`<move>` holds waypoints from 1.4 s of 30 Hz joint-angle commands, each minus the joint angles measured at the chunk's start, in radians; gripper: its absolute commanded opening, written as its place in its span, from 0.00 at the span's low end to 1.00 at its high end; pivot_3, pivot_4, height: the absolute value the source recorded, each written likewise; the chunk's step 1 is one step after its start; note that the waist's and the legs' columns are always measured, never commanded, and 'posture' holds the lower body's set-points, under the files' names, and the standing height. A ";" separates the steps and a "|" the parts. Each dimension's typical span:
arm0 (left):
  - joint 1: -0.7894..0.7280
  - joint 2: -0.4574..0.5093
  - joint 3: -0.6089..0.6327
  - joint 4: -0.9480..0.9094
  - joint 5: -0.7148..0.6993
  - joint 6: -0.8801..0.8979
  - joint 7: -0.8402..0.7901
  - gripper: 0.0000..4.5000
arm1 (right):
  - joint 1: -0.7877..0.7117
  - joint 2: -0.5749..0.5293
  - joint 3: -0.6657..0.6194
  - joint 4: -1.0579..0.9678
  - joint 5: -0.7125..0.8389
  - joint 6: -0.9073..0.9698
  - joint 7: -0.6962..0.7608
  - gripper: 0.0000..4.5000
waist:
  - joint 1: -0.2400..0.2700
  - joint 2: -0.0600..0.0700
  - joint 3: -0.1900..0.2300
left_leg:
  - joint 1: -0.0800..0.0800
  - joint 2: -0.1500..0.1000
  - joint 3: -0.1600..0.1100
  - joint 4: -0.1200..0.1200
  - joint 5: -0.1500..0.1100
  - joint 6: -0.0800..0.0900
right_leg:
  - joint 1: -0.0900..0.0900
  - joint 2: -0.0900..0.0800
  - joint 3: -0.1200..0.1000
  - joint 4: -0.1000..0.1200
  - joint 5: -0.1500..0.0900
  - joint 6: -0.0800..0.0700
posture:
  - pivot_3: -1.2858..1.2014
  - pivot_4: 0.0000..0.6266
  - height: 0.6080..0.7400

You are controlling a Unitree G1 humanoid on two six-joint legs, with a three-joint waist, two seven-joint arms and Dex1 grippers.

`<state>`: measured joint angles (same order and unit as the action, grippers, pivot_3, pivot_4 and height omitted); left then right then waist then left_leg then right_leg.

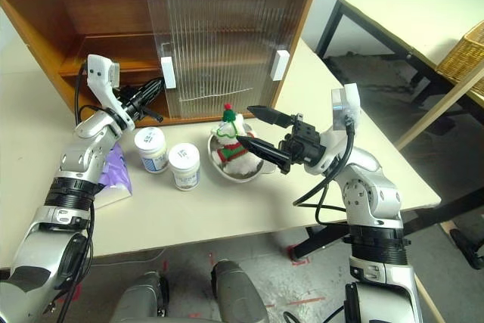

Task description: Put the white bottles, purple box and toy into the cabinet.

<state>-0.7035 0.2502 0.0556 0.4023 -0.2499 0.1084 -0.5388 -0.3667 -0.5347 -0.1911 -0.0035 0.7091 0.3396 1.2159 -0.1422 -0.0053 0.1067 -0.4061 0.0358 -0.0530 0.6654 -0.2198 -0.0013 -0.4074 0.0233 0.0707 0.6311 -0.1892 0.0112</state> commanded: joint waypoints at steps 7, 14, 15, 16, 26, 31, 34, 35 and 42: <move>0.153 0.178 0.149 -0.343 -0.136 0.295 0.009 0.22 | -0.005 -0.005 0.014 0.020 -0.014 -0.016 0.013 1.00 | -0.024 0.000 0.000 | 0.000 -0.004 0.003 -0.001 -0.001 0.002 | -0.001 0.000 0.000 -0.001 -0.001 0.003 | 0.41 0.16 1.00; 0.369 0.342 0.363 -0.653 -0.433 0.728 0.016 0.75 | -0.034 -0.041 -0.005 0.090 -0.022 -0.043 0.046 1.00 | -0.023 0.000 0.000 | -0.001 -0.004 0.004 -0.004 -0.001 0.001 | -0.003 0.000 0.002 -0.001 -0.002 0.003 | 0.42 0.18 1.00; 0.426 0.392 0.363 -0.684 -0.455 0.802 0.000 0.83 | -0.039 -0.043 -0.005 0.097 -0.020 -0.047 0.054 1.00 | -0.023 0.000 0.000 | -0.001 -0.004 0.004 -0.005 -0.002 0.000 | -0.004 -0.001 0.003 -0.001 -0.002 0.002 | 0.42 0.17 1.00; 0.480 0.430 0.366 -0.711 -0.472 0.861 -0.010 0.92 | -0.043 -0.043 -0.003 0.101 -0.016 -0.052 0.067 1.00 | -0.021 0.000 0.000 | -0.001 -0.004 0.004 -0.006 -0.002 0.000 | -0.005 -0.001 0.003 0.000 -0.002 0.002 | 0.42 0.17 1.00; 0.767 0.536 0.470 -0.757 -0.578 1.069 -0.033 0.99 | -0.076 -0.029 -0.004 0.122 0.000 -0.060 0.114 1.00 | -0.016 0.005 -0.005 | -0.001 0.006 -0.005 -0.010 -0.006 -0.007 | -0.019 -0.003 0.027 0.003 0.000 -0.006 | 0.43 0.15 1.00; 0.820 0.481 0.495 -0.687 -0.568 1.075 -0.008 0.99 | -0.093 -0.032 -0.002 0.147 -0.010 -0.069 0.121 1.00 | -0.020 0.010 -0.009 | -0.001 0.006 -0.004 -0.012 -0.006 -0.007 | -0.021 -0.003 0.028 0.003 0.003 -0.010 | 0.43 0.14 1.00; 0.838 0.438 0.475 -0.623 -0.524 1.043 0.021 0.99 | -0.099 -0.032 0.003 0.159 -0.019 -0.078 0.126 1.00 | -0.021 0.014 -0.014 | 0.001 0.006 -0.004 -0.013 -0.006 -0.007 | -0.021 -0.003 0.030 0.003 0.003 -0.011 | 0.43 0.13 1.00; 0.835 0.423 0.477 -0.610 -0.520 1.037 0.033 0.99 | -0.100 -0.031 0.003 0.161 -0.021 -0.080 0.126 1.00 | -0.021 0.015 -0.016 | 0.002 0.006 -0.004 -0.014 -0.006 -0.007 | -0.021 -0.003 0.030 0.003 0.003 -0.010 | 0.43 0.13 1.00; 0.786 0.356 0.499 -0.535 -0.494 0.957 0.085 0.70 | -0.087 -0.025 0.009 0.150 -0.029 -0.087 0.119 1.00 | -0.022 0.023 -0.022 | 0.009 0.005 -0.004 -0.018 -0.006 -0.006 | -0.016 -0.003 0.030 0.003 0.001 -0.008 | 0.42 0.13 1.00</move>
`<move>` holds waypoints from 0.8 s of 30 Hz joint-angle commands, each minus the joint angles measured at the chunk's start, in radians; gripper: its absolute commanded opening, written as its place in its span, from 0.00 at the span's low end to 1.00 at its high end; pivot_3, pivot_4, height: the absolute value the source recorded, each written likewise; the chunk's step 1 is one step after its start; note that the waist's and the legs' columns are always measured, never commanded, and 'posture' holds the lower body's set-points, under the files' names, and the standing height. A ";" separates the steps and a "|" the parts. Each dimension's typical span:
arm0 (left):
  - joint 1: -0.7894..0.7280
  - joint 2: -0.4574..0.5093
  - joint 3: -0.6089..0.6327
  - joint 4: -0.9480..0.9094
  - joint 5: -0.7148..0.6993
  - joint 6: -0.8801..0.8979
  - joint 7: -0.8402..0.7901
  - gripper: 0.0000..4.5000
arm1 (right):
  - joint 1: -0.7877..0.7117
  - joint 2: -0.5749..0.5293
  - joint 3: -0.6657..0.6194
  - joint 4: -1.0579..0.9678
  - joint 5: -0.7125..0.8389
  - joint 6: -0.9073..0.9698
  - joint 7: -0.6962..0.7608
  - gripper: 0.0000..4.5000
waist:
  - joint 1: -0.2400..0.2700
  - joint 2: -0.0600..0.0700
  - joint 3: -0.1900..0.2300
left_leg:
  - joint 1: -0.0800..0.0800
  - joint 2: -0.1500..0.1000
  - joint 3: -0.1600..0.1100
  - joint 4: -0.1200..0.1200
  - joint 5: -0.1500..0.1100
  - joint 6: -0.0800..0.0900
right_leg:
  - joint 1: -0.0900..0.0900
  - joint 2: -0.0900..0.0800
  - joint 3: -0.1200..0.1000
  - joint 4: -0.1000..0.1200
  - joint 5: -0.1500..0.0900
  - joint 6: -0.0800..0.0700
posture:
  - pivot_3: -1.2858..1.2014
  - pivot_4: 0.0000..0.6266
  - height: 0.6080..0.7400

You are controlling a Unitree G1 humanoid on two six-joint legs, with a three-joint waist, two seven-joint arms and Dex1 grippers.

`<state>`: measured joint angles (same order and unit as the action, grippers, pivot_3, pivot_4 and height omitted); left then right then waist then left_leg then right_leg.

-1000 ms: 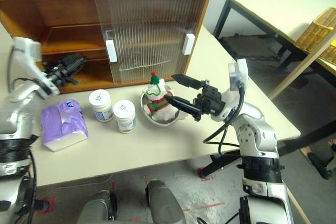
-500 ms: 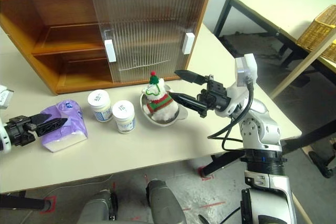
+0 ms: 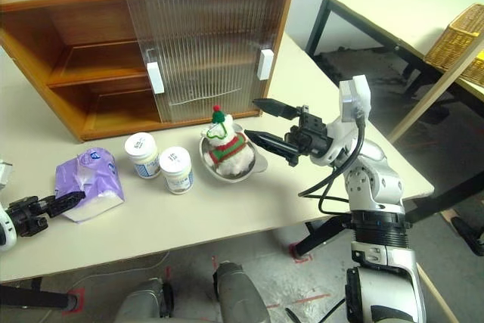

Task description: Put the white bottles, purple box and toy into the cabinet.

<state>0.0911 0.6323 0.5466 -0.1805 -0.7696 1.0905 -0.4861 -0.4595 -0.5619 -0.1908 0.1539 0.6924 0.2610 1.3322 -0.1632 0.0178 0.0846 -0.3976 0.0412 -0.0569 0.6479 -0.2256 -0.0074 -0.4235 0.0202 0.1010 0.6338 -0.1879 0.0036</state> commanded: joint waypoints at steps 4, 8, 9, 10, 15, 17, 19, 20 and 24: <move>-0.043 -0.060 0.033 0.061 -0.016 -0.044 0.028 0.39 | 0.009 0.000 0.010 -0.009 -0.016 -0.009 0.001 1.00 | -0.004 0.000 0.000 | 0.000 0.000 -0.001 -0.001 0.000 -0.001 | 0.000 0.000 0.000 0.000 0.000 0.000 | 0.42 0.13 1.00; -0.089 -0.096 0.092 0.023 -0.089 -0.036 0.057 0.07 | 0.009 0.000 0.011 -0.008 -0.020 -0.010 -0.001 1.00 | -0.005 -0.001 0.000 | 0.000 -0.002 -0.003 -0.001 0.001 -0.002 | 0.000 0.001 0.000 -0.001 0.000 0.000 | 0.43 0.14 1.00; -0.097 -0.101 0.103 0.016 -0.102 -0.035 0.064 0.01 | 0.009 0.000 0.011 -0.008 -0.020 -0.011 -0.001 1.00 | -0.005 -0.001 0.000 | -0.001 -0.002 -0.003 -0.001 0.001 -0.002 | 0.000 0.001 0.000 -0.001 0.000 0.000 | 0.43 0.14 1.00; -0.115 -0.107 0.122 0.001 -0.132 -0.029 0.077 0.00 | 0.010 0.001 0.012 -0.007 -0.021 -0.012 -0.001 1.00 | -0.005 -0.001 0.000 | -0.001 -0.002 -0.003 -0.001 0.002 -0.002 | 0.000 0.001 0.000 -0.001 0.000 0.000 | 0.43 0.14 1.00; -0.185 -0.115 0.161 -0.032 -0.225 -0.022 0.138 0.00 | 0.010 0.010 0.018 -0.003 -0.024 -0.014 0.000 1.00 | -0.002 -0.002 0.000 | -0.001 -0.002 -0.003 -0.001 0.005 0.002 | 0.001 0.002 0.000 -0.001 0.000 0.000 | 0.43 0.14 1.00; -0.203 -0.113 0.160 -0.039 -0.246 -0.022 0.156 0.00 | 0.011 0.012 0.019 -0.004 -0.024 -0.013 0.000 1.00 | 0.000 -0.002 0.000 | 0.000 -0.003 -0.003 -0.001 0.005 0.003 | 0.002 0.002 0.001 -0.001 0.000 0.000 | 0.43 0.15 1.00; -0.242 -0.114 0.152 -0.047 -0.272 -0.022 0.182 0.00 | 0.010 0.013 0.019 -0.004 -0.024 -0.010 0.001 1.00 | 0.002 -0.002 0.001 | -0.001 -0.002 -0.003 -0.001 0.005 0.003 | 0.001 0.002 0.001 -0.001 0.000 0.001 | 0.43 0.15 1.00; -0.266 -0.115 0.145 -0.049 -0.280 -0.027 0.197 0.00 | 0.010 0.012 0.019 -0.004 -0.025 -0.009 0.002 1.00 | 0.004 -0.003 0.001 | -0.001 -0.002 -0.003 -0.001 0.005 0.003 | 0.001 0.003 0.001 -0.001 -0.001 0.001 | 0.44 0.15 1.00; -0.386 -0.142 0.101 -0.022 -0.252 -0.104 0.244 0.00 | 0.013 0.005 0.013 -0.006 -0.021 -0.005 0.005 1.00 | 0.016 -0.003 0.001 | -0.001 -0.003 -0.002 -0.001 0.005 0.003 | 0.001 0.003 0.001 -0.001 0.001 -0.002 | 0.44 0.14 1.00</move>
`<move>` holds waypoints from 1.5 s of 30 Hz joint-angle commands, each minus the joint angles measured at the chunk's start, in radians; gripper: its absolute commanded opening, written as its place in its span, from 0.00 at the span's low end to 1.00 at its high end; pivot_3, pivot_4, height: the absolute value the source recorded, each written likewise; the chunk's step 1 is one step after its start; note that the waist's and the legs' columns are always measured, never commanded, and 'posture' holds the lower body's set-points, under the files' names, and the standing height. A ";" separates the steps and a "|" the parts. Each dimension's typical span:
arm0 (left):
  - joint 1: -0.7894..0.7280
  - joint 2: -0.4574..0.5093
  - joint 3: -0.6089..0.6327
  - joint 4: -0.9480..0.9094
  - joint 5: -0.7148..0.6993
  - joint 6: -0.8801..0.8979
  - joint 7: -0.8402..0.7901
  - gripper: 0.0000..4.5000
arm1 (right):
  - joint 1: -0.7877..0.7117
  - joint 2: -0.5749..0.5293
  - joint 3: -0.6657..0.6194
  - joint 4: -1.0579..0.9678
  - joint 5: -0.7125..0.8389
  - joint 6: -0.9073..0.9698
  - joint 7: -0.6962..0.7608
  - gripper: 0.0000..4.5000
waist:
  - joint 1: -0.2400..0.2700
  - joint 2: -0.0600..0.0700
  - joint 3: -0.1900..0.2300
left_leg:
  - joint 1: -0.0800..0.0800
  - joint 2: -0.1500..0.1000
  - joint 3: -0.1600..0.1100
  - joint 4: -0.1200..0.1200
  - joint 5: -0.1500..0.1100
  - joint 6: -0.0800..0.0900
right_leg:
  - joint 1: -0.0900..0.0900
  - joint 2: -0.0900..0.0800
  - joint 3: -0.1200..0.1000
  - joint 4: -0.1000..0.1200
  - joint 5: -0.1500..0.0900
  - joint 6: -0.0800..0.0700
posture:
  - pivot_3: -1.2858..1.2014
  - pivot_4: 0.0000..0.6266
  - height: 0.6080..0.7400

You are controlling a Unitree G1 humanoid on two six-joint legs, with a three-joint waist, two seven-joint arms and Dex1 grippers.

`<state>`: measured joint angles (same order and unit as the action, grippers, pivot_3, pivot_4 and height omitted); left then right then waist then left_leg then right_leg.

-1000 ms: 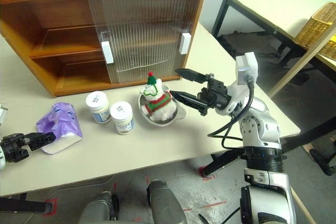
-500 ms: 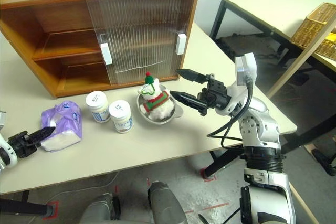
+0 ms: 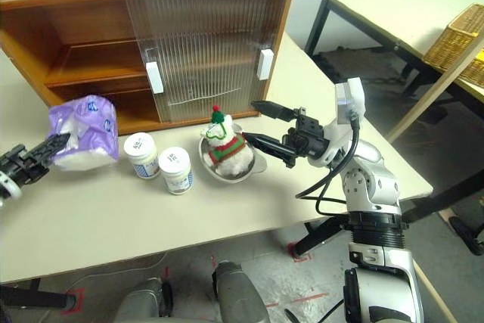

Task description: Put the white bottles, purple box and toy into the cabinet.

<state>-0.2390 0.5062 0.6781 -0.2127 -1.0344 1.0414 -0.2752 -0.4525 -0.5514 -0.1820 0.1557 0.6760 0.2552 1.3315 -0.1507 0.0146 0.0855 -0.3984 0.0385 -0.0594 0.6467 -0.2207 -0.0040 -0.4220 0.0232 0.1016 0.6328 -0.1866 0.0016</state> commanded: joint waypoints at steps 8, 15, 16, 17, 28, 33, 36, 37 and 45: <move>-0.256 -0.046 -0.137 0.096 0.088 -0.158 0.088 0.00 | 0.038 -0.006 -0.008 -0.042 0.008 0.012 -0.011 1.00 | 0.013 -0.002 0.001 | 0.000 -0.001 0.004 0.010 0.000 0.002 | 0.004 0.002 0.000 0.000 0.000 0.003 | 0.43 0.14 1.00; -0.396 -0.028 -0.176 0.180 0.146 -0.188 0.136 0.00 | 0.081 0.001 -0.009 -0.087 0.025 0.017 -0.039 1.00 | 0.008 -0.004 0.003 | 0.000 -0.001 0.010 0.014 -0.001 0.002 | 0.006 0.003 0.001 0.000 0.000 0.004 | 0.43 0.14 1.00; -0.413 -0.027 -0.182 0.196 0.161 -0.199 0.140 0.00 | 0.083 0.003 -0.009 -0.090 0.027 0.017 -0.042 1.00 | 0.007 -0.005 0.003 | 0.000 -0.001 0.011 0.014 -0.001 0.002 | 0.006 0.003 0.001 0.000 0.000 0.004 | 0.43 0.15 1.00; -0.428 -0.028 -0.188 0.214 0.176 -0.213 0.139 0.00 | 0.085 0.004 -0.008 -0.093 0.028 0.018 -0.045 1.00 | 0.007 -0.005 0.003 | 0.000 -0.002 0.011 0.014 -0.001 0.002 | 0.006 0.003 0.001 0.000 0.000 0.004 | 0.43 0.15 1.00; -0.570 -0.022 -0.257 0.459 0.371 -0.420 0.083 0.00 | 0.078 0.023 0.010 -0.092 0.023 0.016 -0.047 1.00 | 0.008 -0.010 0.006 | -0.001 -0.007 0.005 0.012 -0.002 0.004 | 0.005 0.003 0.002 -0.001 0.000 0.005 | 0.43 0.16 1.00; -0.587 -0.033 -0.266 0.494 0.385 -0.455 0.042 0.27 | 0.078 0.021 0.010 -0.092 0.023 0.018 -0.044 1.00 | 0.009 -0.011 0.007 | -0.002 -0.010 0.004 0.012 -0.003 0.005 | 0.005 0.001 0.002 -0.001 -0.002 0.008 | 0.43 0.16 1.00; -0.588 -0.039 -0.265 0.493 0.380 -0.470 0.013 0.49 | 0.073 0.020 0.011 -0.089 0.024 0.019 -0.044 1.00 | 0.009 -0.012 0.007 | -0.003 -0.012 0.001 0.012 -0.003 0.005 | 0.005 0.000 0.002 -0.001 -0.002 0.009 | 0.43 0.16 1.00; -0.588 -0.040 -0.264 0.489 0.378 -0.471 0.007 0.57 | 0.073 0.020 0.011 -0.089 0.023 0.019 -0.043 1.00 | 0.010 -0.012 0.007 | -0.003 -0.013 -0.002 0.012 -0.003 0.005 | 0.005 0.000 0.002 -0.001 -0.002 0.009 | 0.43 0.16 1.00; -0.513 -0.025 -0.239 0.291 0.313 -0.422 -0.028 0.99 | 0.075 0.027 0.017 -0.097 0.022 0.019 -0.051 1.00 | 0.007 -0.013 0.008 | -0.005 -0.017 -0.006 0.013 -0.003 0.005 | 0.005 0.001 0.002 -0.001 -0.003 0.010 | 0.43 0.16 1.00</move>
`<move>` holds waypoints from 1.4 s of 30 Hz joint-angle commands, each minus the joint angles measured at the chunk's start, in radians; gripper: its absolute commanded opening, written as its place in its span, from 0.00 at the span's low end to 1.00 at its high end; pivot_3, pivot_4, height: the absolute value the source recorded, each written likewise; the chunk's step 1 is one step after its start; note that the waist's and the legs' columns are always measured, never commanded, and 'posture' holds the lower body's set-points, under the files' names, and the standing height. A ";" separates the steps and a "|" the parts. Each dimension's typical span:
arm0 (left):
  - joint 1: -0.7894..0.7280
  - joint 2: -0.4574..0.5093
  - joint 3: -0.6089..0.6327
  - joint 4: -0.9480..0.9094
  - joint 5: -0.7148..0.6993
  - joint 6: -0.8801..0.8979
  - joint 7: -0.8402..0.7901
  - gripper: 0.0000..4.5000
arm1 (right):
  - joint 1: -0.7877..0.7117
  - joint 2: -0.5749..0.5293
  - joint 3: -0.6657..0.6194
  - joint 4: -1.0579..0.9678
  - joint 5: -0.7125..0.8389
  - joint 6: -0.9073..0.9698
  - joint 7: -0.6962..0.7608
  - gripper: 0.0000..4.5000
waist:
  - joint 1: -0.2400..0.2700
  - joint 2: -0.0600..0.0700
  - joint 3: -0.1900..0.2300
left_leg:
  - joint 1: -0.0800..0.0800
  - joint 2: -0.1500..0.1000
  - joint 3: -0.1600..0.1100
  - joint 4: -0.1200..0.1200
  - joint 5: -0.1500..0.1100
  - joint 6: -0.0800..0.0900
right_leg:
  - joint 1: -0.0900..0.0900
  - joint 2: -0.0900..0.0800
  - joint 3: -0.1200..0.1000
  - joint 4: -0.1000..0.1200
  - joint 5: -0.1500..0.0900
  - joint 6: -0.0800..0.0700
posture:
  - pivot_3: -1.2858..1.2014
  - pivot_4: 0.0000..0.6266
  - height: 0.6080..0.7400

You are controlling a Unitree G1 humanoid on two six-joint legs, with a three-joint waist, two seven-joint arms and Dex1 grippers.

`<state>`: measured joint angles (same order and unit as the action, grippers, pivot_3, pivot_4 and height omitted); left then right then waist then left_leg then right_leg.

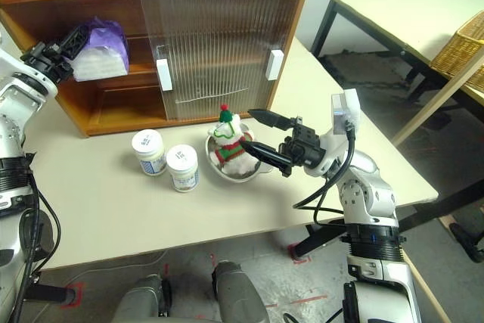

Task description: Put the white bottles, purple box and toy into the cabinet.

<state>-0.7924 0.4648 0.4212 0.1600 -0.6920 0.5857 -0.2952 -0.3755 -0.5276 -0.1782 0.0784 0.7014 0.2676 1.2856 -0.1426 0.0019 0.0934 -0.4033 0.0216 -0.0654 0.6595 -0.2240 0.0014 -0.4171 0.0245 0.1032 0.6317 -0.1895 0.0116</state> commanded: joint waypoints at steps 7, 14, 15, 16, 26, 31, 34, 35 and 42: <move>0.182 0.072 0.022 -0.300 -0.121 0.130 -0.053 0.99 | -0.005 0.007 0.020 -0.016 -0.002 0.012 -0.003 1.00 | 0.001 0.000 0.000 | 0.000 0.000 0.001 0.000 0.000 -0.001 | 0.000 0.002 -0.002 0.000 -0.001 0.001 | 0.43 0.17 1.00; 0.339 0.155 0.025 -0.430 -0.123 0.137 -0.125 0.90 | -0.013 0.007 0.024 -0.007 -0.004 0.015 0.002 1.00 | 0.008 0.000 0.000 | 0.000 0.002 -0.006 0.000 -0.001 -0.002 | 0.000 -0.002 -0.001 0.000 -0.001 0.001 | 0.44 0.18 1.00; 0.386 0.190 0.001 -0.437 -0.075 0.109 -0.166 0.86 | -0.015 0.011 0.028 -0.003 -0.007 0.014 0.002 1.00 | 0.008 0.001 0.000 | 0.000 0.003 -0.007 0.000 -0.001 -0.002 | 0.000 -0.003 -0.001 0.000 -0.001 0.001 | 0.44 0.18 1.00; 0.419 0.215 -0.021 -0.439 -0.038 0.084 -0.196 0.79 | -0.018 0.013 0.032 0.001 -0.010 0.012 0.002 1.00 | 0.007 0.001 0.000 | 0.000 0.005 -0.008 -0.001 -0.001 -0.003 | -0.001 -0.003 0.001 0.000 -0.001 0.001 | 0.45 0.18 1.00; 0.366 0.167 -0.153 -0.338 0.095 -0.014 -0.206 0.01 | -0.040 0.017 0.039 0.018 -0.008 0.014 0.014 1.00 | 0.032 0.001 0.000 | -0.007 0.006 -0.010 -0.002 -0.003 -0.006 | -0.010 -0.004 0.002 0.000 0.004 -0.006 | 0.44 0.17 1.00; 0.312 0.156 -0.194 -0.240 0.165 -0.053 -0.220 0.01 | -0.035 0.019 0.035 0.009 -0.005 0.014 0.008 1.00 | 0.032 0.001 0.000 | -0.010 0.006 -0.010 -0.002 -0.004 -0.005 | -0.013 -0.003 0.002 0.000 0.005 -0.009 | 0.44 0.17 1.00; 0.279 0.148 -0.212 -0.187 0.207 -0.078 -0.219 0.01 | -0.032 0.019 0.032 0.005 -0.005 0.014 0.005 1.00 | 0.032 0.001 0.000 | -0.010 0.006 -0.010 -0.002 -0.004 -0.004 | -0.013 -0.003 0.002 0.000 0.005 -0.009 | 0.43 0.17 1.00; 0.265 0.143 -0.216 -0.167 0.220 -0.089 -0.213 0.01 | -0.030 0.019 0.031 0.004 -0.004 0.013 0.003 1.00 | 0.032 0.001 0.000 | -0.010 0.006 -0.010 -0.002 -0.004 -0.004 | -0.013 -0.003 0.002 0.000 0.005 -0.009 | 0.43 0.17 1.00; 0.151 0.084 -0.274 -0.036 0.288 -0.162 -0.247 0.01 | -0.013 0.018 0.028 -0.014 -0.002 0.014 -0.005 1.00 | 0.032 0.001 0.000 | -0.011 0.005 -0.010 0.000 -0.004 -0.002 | -0.012 -0.004 0.002 0.000 0.005 -0.009 | 0.43 0.17 1.00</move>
<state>-0.6282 0.5541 0.1679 0.0928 -0.4237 0.4446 -0.5283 -0.3995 -0.5094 -0.1455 0.0834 0.6979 0.2795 1.2862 -0.1108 0.0031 0.0937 -0.4144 0.0269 -0.0754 0.6596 -0.2275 -0.0010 -0.4290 0.0208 0.1049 0.6316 -0.1840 0.0025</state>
